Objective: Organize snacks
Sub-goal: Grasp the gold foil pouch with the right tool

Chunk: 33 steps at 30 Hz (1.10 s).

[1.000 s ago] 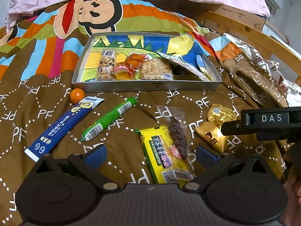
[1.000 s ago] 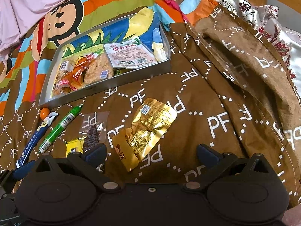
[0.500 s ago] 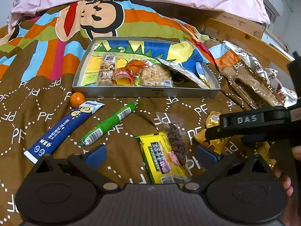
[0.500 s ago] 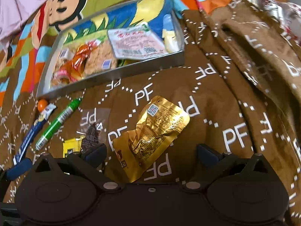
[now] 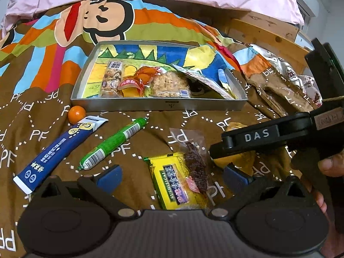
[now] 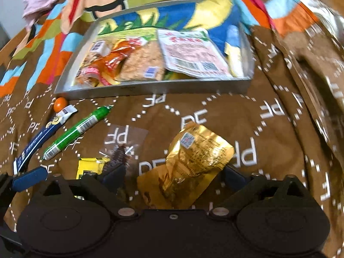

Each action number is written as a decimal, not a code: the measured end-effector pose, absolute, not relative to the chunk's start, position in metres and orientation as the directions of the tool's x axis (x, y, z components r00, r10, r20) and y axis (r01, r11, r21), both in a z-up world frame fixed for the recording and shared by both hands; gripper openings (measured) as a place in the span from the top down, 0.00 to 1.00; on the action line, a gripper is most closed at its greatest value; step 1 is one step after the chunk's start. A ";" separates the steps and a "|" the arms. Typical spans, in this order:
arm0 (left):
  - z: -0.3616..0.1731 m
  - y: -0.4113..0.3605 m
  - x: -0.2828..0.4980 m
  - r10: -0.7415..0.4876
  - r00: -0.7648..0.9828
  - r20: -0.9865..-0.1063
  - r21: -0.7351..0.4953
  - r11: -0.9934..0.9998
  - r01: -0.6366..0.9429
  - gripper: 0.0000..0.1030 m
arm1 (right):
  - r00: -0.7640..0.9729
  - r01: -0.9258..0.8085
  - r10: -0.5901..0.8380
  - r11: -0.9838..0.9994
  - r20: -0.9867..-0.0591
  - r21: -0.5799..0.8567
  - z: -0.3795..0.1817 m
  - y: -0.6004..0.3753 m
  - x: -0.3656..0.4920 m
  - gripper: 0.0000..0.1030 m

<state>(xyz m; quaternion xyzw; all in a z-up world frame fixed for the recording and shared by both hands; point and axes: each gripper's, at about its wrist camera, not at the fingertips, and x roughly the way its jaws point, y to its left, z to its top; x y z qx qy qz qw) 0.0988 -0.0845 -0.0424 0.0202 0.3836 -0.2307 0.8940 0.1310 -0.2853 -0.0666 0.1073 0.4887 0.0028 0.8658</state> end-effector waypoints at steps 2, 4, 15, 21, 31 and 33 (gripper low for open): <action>-0.043 -0.085 0.099 -0.396 0.599 -0.696 -0.138 0.893 0.429 0.01 | 0.526 0.080 0.108 0.981 -0.844 0.176 -0.067 -0.283 0.135 0.09; -0.043 -0.085 0.100 -0.394 0.600 -0.696 -0.136 0.893 0.429 0.01 | 0.526 0.081 0.111 0.980 -0.843 0.180 -0.067 -0.283 0.137 0.10; -0.044 -0.085 0.101 -0.392 0.594 -0.702 -0.138 0.894 0.427 0.00 | 0.525 -0.026 0.029 0.999 -0.851 0.018 -0.070 -0.267 0.137 0.23; -0.045 -0.087 0.100 -0.386 0.601 -0.700 -0.122 0.894 0.431 0.00 | 0.522 -0.039 0.040 0.999 -0.852 0.023 -0.068 -0.274 0.142 0.28; -0.048 -0.087 0.101 -0.379 0.593 -0.710 -0.119 0.895 0.429 0.00 | 0.519 -0.166 0.057 0.985 -0.853 -0.036 -0.067 -0.285 0.147 0.37; -0.049 -0.088 0.101 -0.376 0.593 -0.712 -0.116 0.896 0.428 0.00 | 0.520 -0.164 0.057 0.986 -0.852 -0.035 -0.067 -0.289 0.147 0.36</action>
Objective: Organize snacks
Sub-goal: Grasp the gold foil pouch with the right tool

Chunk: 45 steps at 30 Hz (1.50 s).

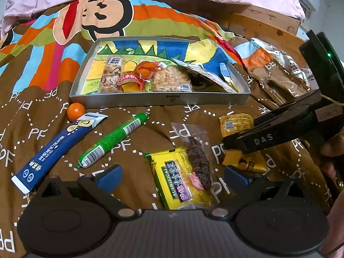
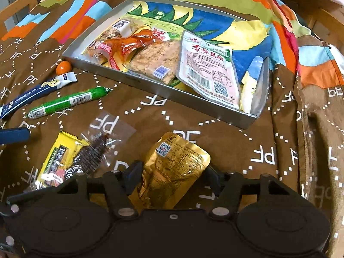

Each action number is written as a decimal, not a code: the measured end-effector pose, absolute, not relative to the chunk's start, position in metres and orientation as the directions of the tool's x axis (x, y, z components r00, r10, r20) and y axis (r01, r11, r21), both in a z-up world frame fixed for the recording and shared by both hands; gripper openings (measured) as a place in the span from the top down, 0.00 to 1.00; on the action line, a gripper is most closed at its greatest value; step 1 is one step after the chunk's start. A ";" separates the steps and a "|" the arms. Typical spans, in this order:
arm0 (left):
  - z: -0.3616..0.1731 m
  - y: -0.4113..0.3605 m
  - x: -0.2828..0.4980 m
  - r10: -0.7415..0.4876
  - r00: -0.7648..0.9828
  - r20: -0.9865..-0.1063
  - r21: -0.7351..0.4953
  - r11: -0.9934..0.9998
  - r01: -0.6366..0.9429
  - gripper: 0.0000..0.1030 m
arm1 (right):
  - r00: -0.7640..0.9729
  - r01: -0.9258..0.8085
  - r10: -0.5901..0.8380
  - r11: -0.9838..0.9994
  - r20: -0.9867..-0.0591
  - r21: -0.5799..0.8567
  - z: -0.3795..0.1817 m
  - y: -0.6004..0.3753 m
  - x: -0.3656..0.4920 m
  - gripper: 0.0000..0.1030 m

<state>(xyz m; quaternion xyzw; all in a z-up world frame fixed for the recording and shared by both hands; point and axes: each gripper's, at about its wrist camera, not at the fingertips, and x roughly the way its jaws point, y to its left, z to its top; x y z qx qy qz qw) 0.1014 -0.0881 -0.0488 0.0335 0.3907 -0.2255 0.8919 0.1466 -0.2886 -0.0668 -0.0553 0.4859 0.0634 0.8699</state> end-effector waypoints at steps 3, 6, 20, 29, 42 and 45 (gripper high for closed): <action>-0.050 -0.089 0.102 -0.371 0.592 -0.715 -0.111 0.897 0.428 0.00 | 0.527 -0.152 0.039 0.987 -0.849 -0.049 -0.067 -0.288 0.146 0.36; -0.051 -0.090 0.102 -0.366 0.592 -0.718 -0.104 0.898 0.428 0.00 | 0.532 -0.138 -0.002 0.986 -0.847 -0.089 -0.066 -0.288 0.144 0.34; -0.051 -0.104 0.107 -0.417 0.599 -0.684 -0.134 0.878 0.459 0.01 | 0.490 0.052 0.027 0.997 -0.871 0.060 -0.070 -0.304 0.146 0.19; -0.066 -0.116 0.113 -0.438 0.541 -0.718 -0.144 0.854 0.500 0.01 | 0.497 0.019 0.024 0.999 -0.868 0.038 -0.071 -0.299 0.151 0.19; -0.065 -0.119 0.105 -0.377 0.570 -0.730 -0.044 0.858 0.511 0.26 | 0.501 -0.002 0.015 1.000 -0.865 0.016 -0.071 -0.296 0.148 0.20; -0.065 -0.121 0.103 -0.370 0.579 -0.727 -0.018 0.852 0.523 0.31 | 0.507 -0.014 0.018 1.000 -0.862 0.013 -0.071 -0.294 0.146 0.24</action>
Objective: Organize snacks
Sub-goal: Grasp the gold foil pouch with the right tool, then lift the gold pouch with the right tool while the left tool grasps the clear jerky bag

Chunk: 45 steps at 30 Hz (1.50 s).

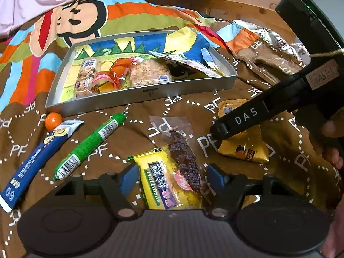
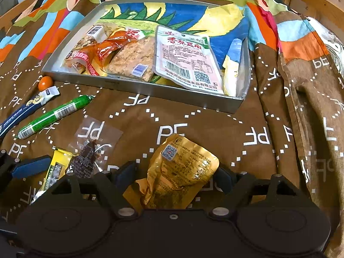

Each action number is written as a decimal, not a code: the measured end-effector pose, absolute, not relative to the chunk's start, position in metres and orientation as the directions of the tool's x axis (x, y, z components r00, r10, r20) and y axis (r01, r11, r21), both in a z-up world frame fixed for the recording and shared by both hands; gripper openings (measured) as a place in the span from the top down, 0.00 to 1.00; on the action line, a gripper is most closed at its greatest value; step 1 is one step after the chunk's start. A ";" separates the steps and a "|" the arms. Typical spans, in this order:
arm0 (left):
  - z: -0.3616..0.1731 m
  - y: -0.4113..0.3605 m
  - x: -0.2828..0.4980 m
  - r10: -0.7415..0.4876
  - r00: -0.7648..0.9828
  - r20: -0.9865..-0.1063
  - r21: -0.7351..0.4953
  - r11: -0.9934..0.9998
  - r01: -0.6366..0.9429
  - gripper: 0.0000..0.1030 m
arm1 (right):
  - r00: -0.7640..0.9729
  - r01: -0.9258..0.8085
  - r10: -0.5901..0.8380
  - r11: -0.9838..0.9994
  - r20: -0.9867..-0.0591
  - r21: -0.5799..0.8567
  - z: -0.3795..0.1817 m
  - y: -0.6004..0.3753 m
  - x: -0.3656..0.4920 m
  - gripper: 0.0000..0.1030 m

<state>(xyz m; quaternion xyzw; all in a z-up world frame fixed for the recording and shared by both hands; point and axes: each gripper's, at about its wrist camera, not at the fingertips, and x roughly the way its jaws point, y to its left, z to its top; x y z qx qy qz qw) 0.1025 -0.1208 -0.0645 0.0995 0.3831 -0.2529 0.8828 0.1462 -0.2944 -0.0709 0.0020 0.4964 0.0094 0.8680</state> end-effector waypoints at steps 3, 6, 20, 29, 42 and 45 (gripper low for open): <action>-0.064 -0.122 0.101 -0.370 0.578 -0.727 -0.006 0.846 0.533 0.35 | 0.514 -0.045 0.020 0.999 -0.857 -0.004 -0.070 -0.290 0.145 0.30; -0.064 -0.121 0.102 -0.371 0.574 -0.729 -0.014 0.848 0.530 0.38 | 0.519 -0.080 0.022 0.997 -0.855 -0.023 -0.070 -0.285 0.144 0.34; -0.065 -0.118 0.106 -0.376 0.557 -0.741 -0.045 0.855 0.517 0.32 | 0.514 -0.048 0.001 0.998 -0.858 -0.028 -0.068 -0.286 0.139 0.29; -0.066 -0.116 0.107 -0.377 0.552 -0.744 -0.062 0.861 0.504 0.37 | 0.506 -0.070 0.014 0.997 -0.862 -0.025 -0.071 -0.279 0.139 0.36; -0.061 -0.097 0.111 -0.401 0.559 -0.726 -0.175 0.893 0.414 0.51 | 0.526 -0.046 0.040 0.999 -0.849 0.018 -0.066 -0.284 0.138 0.45; -0.062 -0.098 0.111 -0.400 0.562 -0.724 -0.168 0.892 0.420 0.48 | 0.519 -0.037 0.027 0.999 -0.854 0.010 -0.066 -0.285 0.137 0.41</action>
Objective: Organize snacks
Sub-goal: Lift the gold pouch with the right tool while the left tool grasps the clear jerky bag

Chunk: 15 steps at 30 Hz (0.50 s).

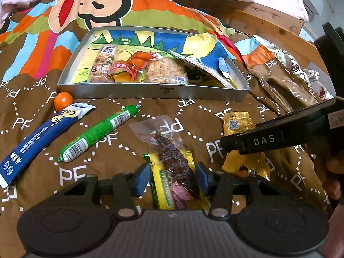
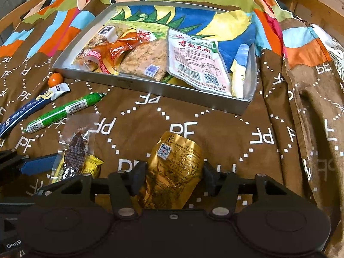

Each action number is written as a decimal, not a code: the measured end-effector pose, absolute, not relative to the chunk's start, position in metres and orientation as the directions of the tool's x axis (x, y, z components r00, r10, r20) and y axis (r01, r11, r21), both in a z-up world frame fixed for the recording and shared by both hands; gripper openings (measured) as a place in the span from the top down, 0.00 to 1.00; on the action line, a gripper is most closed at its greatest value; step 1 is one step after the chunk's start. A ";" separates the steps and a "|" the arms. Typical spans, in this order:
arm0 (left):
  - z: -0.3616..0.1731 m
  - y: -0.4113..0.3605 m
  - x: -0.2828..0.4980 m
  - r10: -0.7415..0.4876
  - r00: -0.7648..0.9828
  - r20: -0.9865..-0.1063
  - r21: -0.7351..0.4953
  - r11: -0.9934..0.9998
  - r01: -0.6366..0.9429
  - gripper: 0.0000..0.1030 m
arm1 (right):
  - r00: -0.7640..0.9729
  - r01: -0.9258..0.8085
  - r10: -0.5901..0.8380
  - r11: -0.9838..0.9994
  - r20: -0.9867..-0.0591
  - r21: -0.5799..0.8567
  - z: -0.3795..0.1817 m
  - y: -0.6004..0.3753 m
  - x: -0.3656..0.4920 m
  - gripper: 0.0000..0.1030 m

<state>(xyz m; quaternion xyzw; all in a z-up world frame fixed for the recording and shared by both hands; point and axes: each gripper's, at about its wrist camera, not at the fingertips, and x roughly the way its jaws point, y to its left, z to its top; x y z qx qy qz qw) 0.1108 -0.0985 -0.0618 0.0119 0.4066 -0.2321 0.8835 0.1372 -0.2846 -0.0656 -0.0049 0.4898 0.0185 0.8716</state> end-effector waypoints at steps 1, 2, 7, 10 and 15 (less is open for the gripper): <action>-0.062 -0.099 0.111 -0.401 0.561 -0.724 -0.167 0.891 0.422 0.46 | 0.516 -0.034 0.026 0.999 -0.856 0.010 -0.066 -0.285 0.137 0.39; -0.062 -0.100 0.111 -0.404 0.558 -0.725 -0.169 0.889 0.426 0.41 | 0.513 -0.028 0.026 1.000 -0.858 0.013 -0.066 -0.286 0.137 0.39; -0.068 -0.107 0.114 -0.392 0.551 -0.737 -0.146 0.888 0.436 0.31 | 0.486 -0.030 0.028 0.999 -0.873 0.015 -0.069 -0.286 0.136 0.28; -0.070 -0.110 0.113 -0.375 0.553 -0.744 -0.116 0.887 0.446 0.33 | 0.480 -0.039 0.021 0.999 -0.877 0.002 -0.070 -0.282 0.136 0.27; -0.069 -0.108 0.112 -0.377 0.554 -0.742 -0.126 0.891 0.437 0.42 | 0.484 -0.041 0.013 0.999 -0.875 -0.008 -0.070 -0.282 0.136 0.36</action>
